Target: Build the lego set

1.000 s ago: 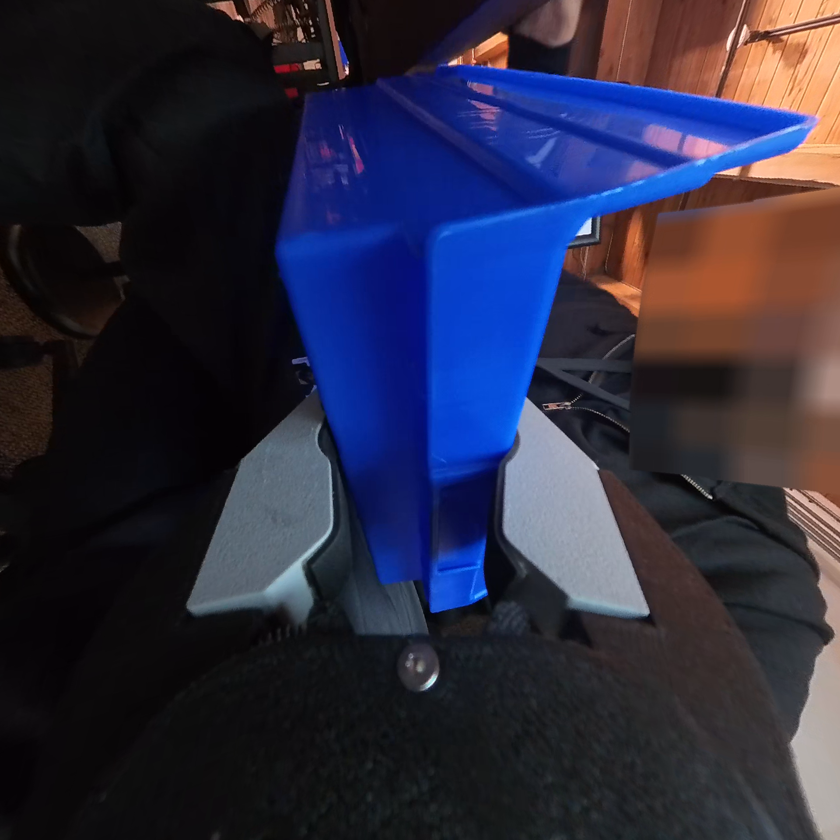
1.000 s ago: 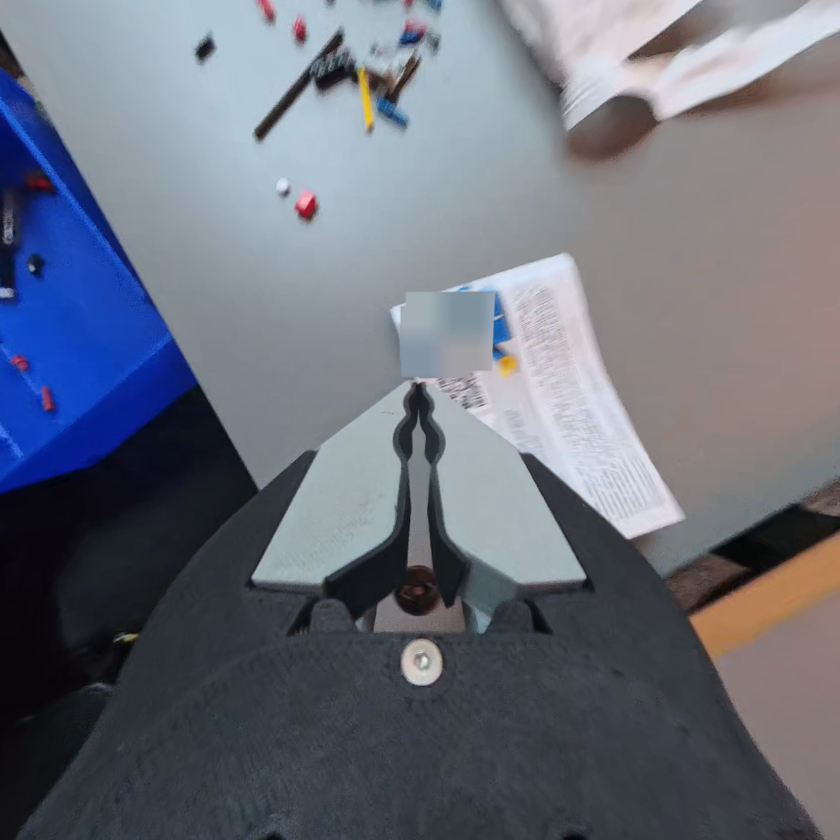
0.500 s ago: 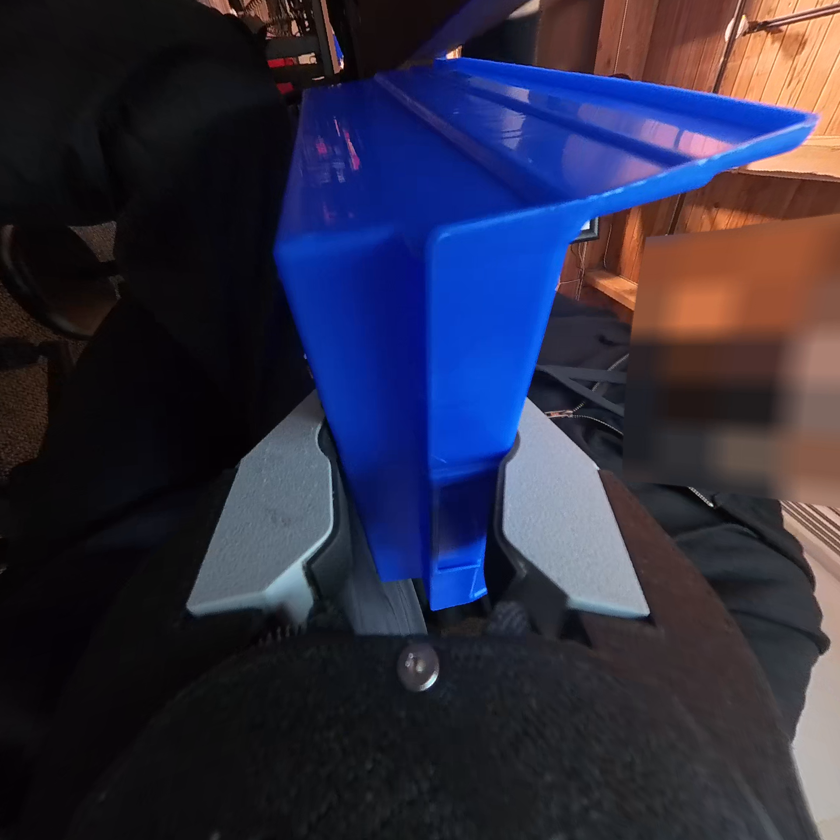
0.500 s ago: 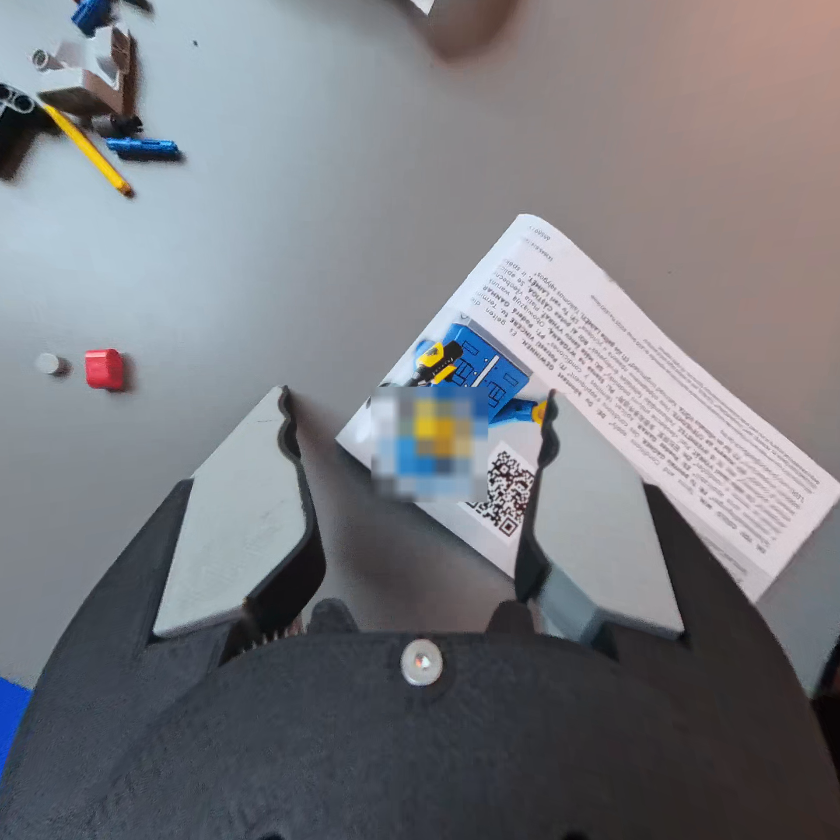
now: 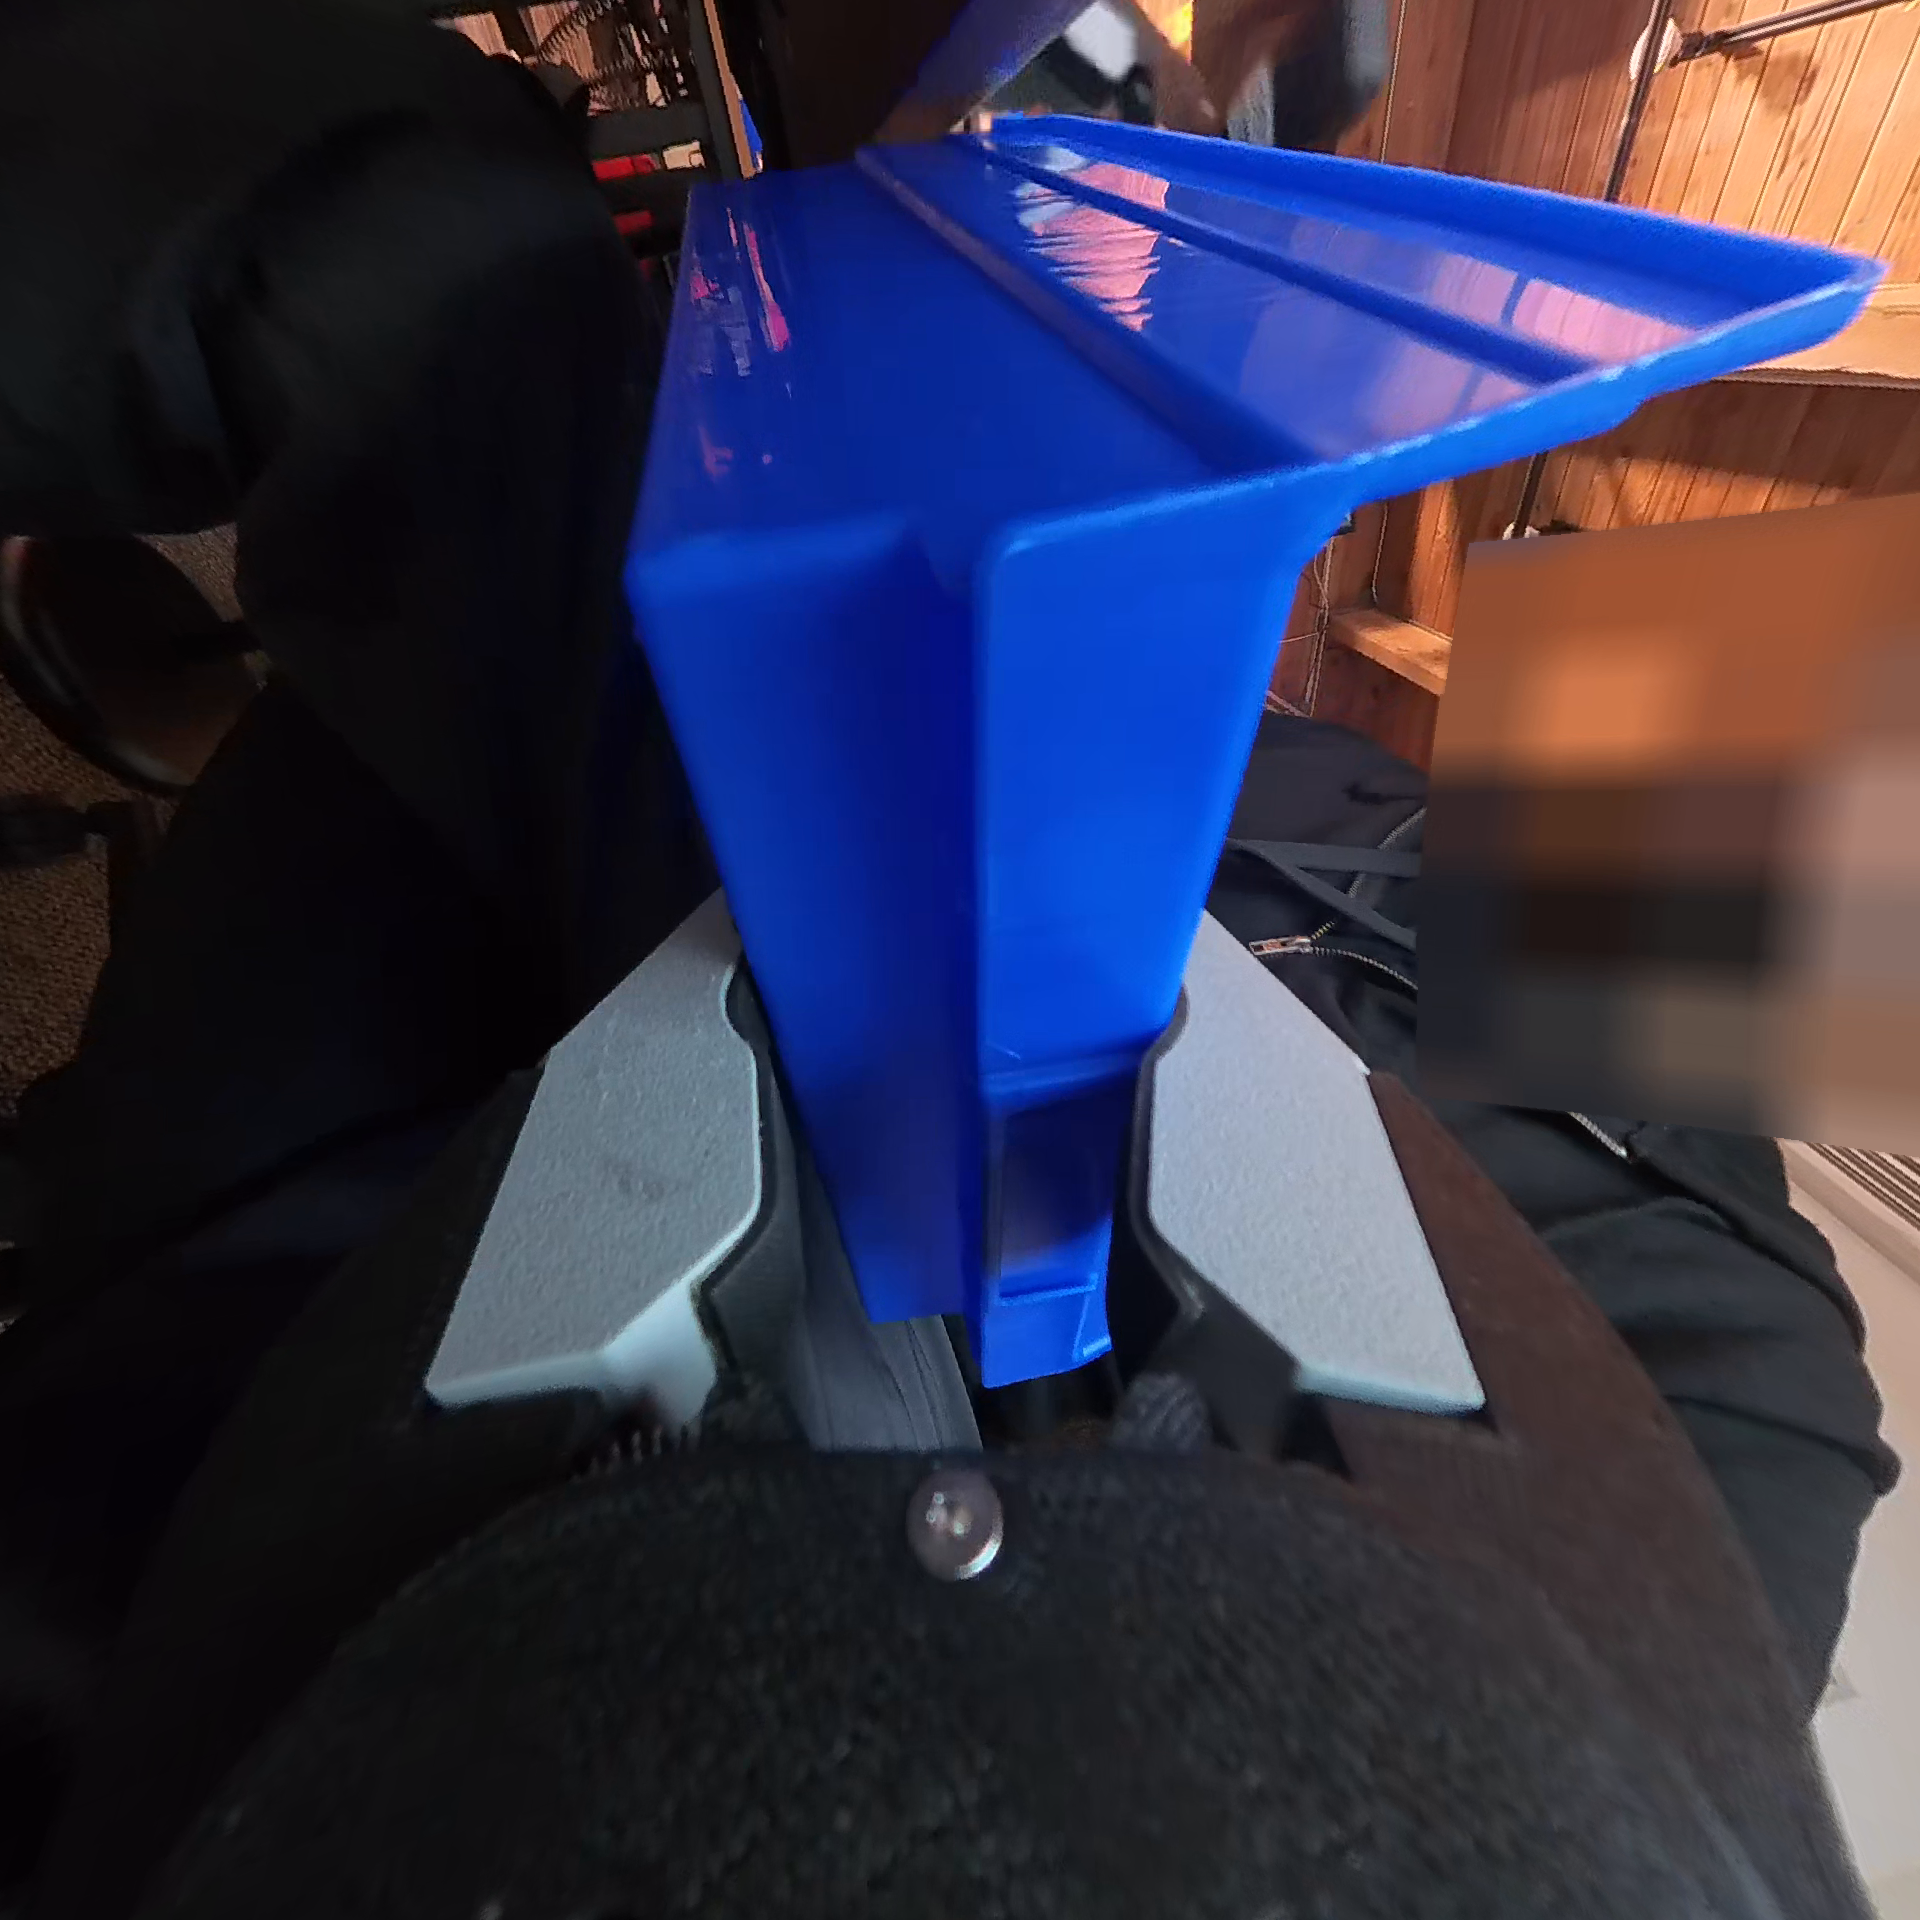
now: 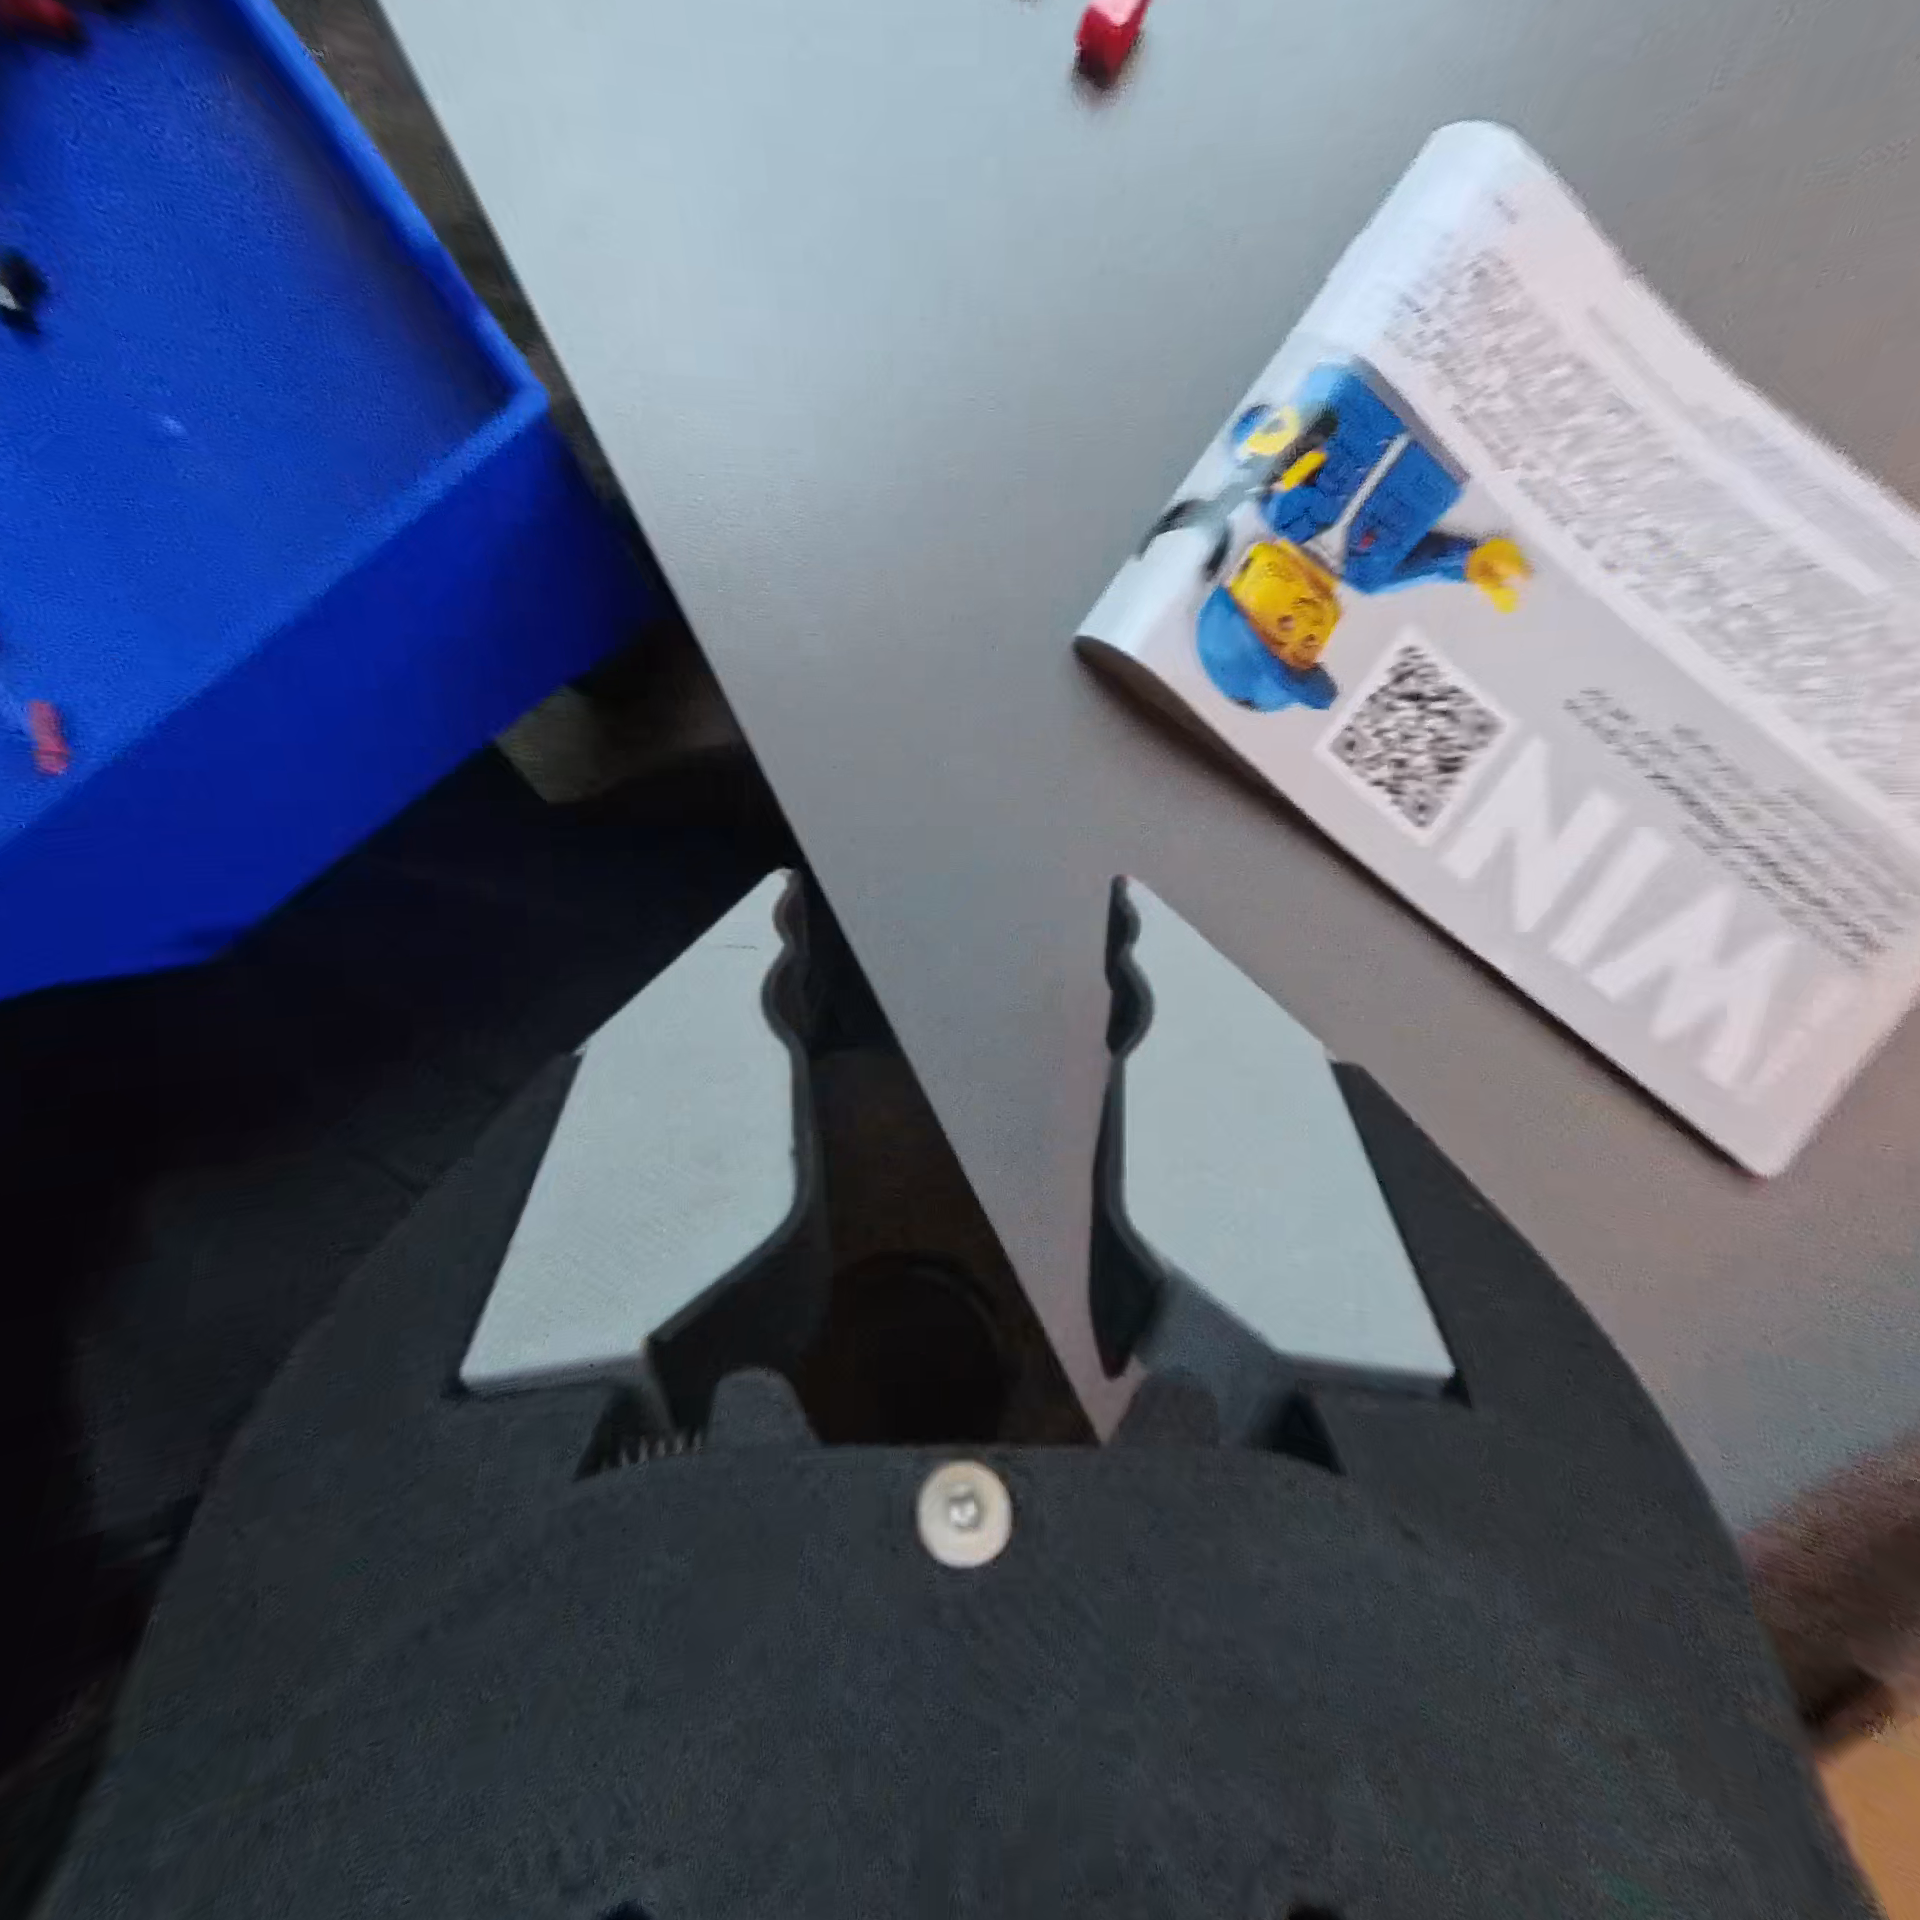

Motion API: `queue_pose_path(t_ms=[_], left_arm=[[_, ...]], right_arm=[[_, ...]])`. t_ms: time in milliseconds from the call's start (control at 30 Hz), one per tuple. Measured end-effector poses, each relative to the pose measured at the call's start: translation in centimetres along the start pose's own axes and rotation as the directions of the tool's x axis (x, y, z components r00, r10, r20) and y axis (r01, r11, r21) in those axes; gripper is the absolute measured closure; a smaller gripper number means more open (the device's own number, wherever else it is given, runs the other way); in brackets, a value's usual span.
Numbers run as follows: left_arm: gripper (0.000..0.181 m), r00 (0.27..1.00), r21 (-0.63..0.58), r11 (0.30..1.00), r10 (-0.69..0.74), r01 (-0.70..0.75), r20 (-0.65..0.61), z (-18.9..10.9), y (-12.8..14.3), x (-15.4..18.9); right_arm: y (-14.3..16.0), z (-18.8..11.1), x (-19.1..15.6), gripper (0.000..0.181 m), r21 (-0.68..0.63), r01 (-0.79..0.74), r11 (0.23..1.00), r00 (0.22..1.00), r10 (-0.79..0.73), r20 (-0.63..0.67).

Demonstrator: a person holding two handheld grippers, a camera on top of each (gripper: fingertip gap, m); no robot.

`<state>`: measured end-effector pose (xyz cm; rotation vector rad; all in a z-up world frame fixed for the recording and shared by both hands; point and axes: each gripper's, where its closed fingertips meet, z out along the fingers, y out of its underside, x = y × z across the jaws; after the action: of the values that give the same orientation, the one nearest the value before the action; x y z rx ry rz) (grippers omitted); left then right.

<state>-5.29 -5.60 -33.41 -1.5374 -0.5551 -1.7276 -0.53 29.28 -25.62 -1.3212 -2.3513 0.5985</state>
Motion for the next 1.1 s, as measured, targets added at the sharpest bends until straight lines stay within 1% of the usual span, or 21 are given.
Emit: queue_pose_path(t_ms=[67,100,133,167,200,233,267,333,367,433,533,667,733,800,833,900,933,967,1000,1033,1100], left_arm=[[0.111,1.0,-0.007,1.0,-0.006,0.006,0.002,0.3,0.0,0.0],[0.111,1.0,-0.009,1.0,-0.009,0.009,0.004,0.5,-0.1,-0.1],[0.111,1.0,-0.01,1.0,-0.012,0.012,0.005,0.7,-0.2,-0.1],[0.111,1.0,-0.012,1.0,-0.013,0.013,0.005,0.9,-0.2,-0.1],[0.111,1.0,-0.013,1.0,-0.011,0.012,0.005,1.0,-0.2,0.0],[0.111,1.0,-0.01,1.0,-0.01,0.01,0.007,1.0,-0.3,0.0],[0.111,1.0,-0.006,1.0,-0.008,0.008,0.007,1.0,-0.3,0.1],[0.111,1.0,0.005,1.0,-0.008,0.008,0.007,0.6,-0.3,0.0],[0.111,1.0,0.008,1.0,-0.009,0.009,0.006,0.5,-0.2,0.0],[0.111,1.0,0.008,1.0,-0.009,0.009,0.005,0.2,-0.2,0.0],[0.111,1.0,0.007,1.0,-0.007,0.007,0.004,0.2,-0.2,0.0],[0.111,1.0,0.004,1.0,-0.007,0.007,0.002,0.3,-0.3,0.0],[0.111,1.0,0.005,1.0,-0.009,0.009,0.001,0.3,-0.3,0.0],[0.111,1.0,0.002,1.0,-0.008,0.008,0.002,0.4,-0.3,0.0],[0.111,1.0,0.0,1.0,-0.009,0.009,0.002,0.4,-0.4,-0.1],[0.111,1.0,-0.005,1.0,-0.012,0.012,0.005,0.6,-0.4,-0.1],[0.111,1.0,-0.007,1.0,-0.012,0.012,0.006,0.7,-0.4,-0.1],[0.111,1.0,-0.008,1.0,-0.011,0.011,0.006,0.8,-0.4,0.0],[0.111,1.0,-0.009,1.0,-0.01,0.01,0.006,0.9,-0.5,0.0],[0.111,1.0,-0.009,1.0,-0.011,0.011,0.007,0.9,-0.5,0.0],[0.111,1.0,-0.009,1.0,-0.014,0.014,0.008,0.9,-0.5,0.0]], right_arm=[[-1.6,0.0,2.1,0.106,0.045,0.063,0.997,0.987,-0.056,-0.153],[-2.4,0.4,3.6,0.116,0.046,0.052,0.998,0.976,-0.041,-0.216],[-3.1,1.3,4.5,0.123,0.046,0.003,0.999,0.974,0.008,-0.226],[-3.7,2.5,4.9,0.12,0.046,-0.083,0.996,0.978,0.09,-0.188],[-3.9,3.8,4.7,0.123,0.021,-0.178,0.984,0.976,0.18,-0.125],[-4.2,4.8,4.2,0.107,-0.007,-0.252,0.968,0.966,0.251,-0.066],[-4.6,5.4,4.2,0.105,-0.011,-0.291,0.957,0.955,0.29,-0.055],[-4.9,5.5,5.2,0.101,0.029,-0.281,0.959,0.951,0.282,-0.128],[-4.9,5.3,5.5,0.146,0.05,-0.256,0.965,0.954,0.261,-0.149],[-4.8,5.2,5.0,0.165,0.087,-0.178,0.98,0.974,0.188,-0.126],[-4.0,4.2,3.5,0.179,0.07,-0.129,0.989,0.99,0.133,-0.052],[-1.3,1.7,-0.6,0.18,0.034,-0.086,0.996,0.992,0.083,0.095],[0.3,0.4,-2.1,0.18,0.025,-0.069,0.997,0.993,0.067,0.101],[1.0,-0.7,-2.3,0.181,0.052,-0.039,0.998,0.998,0.037,0.044],[1.1,-1.0,-2.3,0.171,0.06,-0.015,0.998,1.0,0.014,0.016],[1.4,-1.0,-2.7,0.132,0.05,0.054,0.997,0.998,-0.053,-0.024],[1.8,-0.7,-2.7,0.1,0.02,0.101,0.995,0.993,-0.1,-0.064],[2.4,-0.1,-2.4,0.081,-0.03,0.164,0.986,0.978,-0.167,-0.126],[2.8,0.5,-1.9,0.083,-0.083,0.239,0.967,0.947,-0.251,-0.201],[3.1,1.1,-1.3,0.091,-0.139,0.321,0.937,0.896,-0.348,-0.275],[3.4,1.6,0.0,0.126,-0.256,0.475,0.842,0.747,-0.54,-0.388]])
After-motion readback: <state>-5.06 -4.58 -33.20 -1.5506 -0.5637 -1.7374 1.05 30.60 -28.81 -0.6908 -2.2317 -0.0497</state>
